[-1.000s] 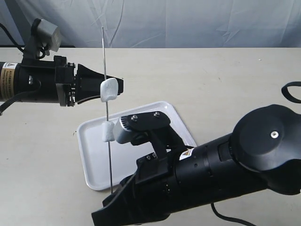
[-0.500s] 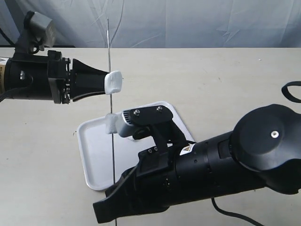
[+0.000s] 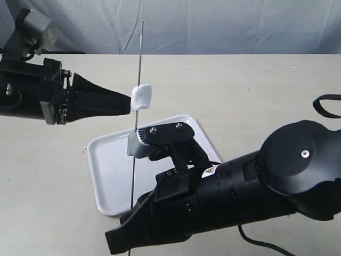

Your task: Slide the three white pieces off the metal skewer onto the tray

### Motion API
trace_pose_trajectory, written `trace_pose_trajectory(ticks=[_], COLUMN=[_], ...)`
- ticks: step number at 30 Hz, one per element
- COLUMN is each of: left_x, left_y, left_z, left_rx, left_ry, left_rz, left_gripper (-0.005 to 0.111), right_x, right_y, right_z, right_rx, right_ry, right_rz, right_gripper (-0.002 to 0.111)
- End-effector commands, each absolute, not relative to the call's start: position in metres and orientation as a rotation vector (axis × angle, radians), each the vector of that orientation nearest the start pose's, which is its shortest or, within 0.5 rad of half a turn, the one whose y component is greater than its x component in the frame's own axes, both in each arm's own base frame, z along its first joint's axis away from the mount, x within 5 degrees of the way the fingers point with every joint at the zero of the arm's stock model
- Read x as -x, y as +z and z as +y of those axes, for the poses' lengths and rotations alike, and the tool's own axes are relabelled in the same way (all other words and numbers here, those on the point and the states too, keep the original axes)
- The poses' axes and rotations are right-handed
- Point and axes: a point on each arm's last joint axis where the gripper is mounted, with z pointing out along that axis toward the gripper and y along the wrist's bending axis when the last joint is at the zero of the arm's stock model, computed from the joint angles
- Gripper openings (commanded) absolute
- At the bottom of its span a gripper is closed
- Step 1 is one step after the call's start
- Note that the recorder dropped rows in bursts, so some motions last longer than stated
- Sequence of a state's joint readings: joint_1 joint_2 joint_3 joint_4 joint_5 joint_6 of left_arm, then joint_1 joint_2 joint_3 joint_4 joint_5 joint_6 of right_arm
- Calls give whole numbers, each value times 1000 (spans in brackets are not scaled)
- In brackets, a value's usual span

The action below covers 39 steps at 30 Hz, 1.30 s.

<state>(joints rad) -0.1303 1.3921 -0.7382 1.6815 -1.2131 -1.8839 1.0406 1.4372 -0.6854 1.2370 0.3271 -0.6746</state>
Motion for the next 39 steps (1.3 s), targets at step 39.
trace_pose_trajectory(ticks=[39], left_x=[-220], left_y=[279], left_z=[-116], left_rx=[-622], left_ry=[-1515], left_rz=[1952], left_gripper=[42], right_x=[-118], right_y=[210], right_z=[250], right_rx=[749], right_ry=[1061], right_rz=[2475], right_gripper=[-1])
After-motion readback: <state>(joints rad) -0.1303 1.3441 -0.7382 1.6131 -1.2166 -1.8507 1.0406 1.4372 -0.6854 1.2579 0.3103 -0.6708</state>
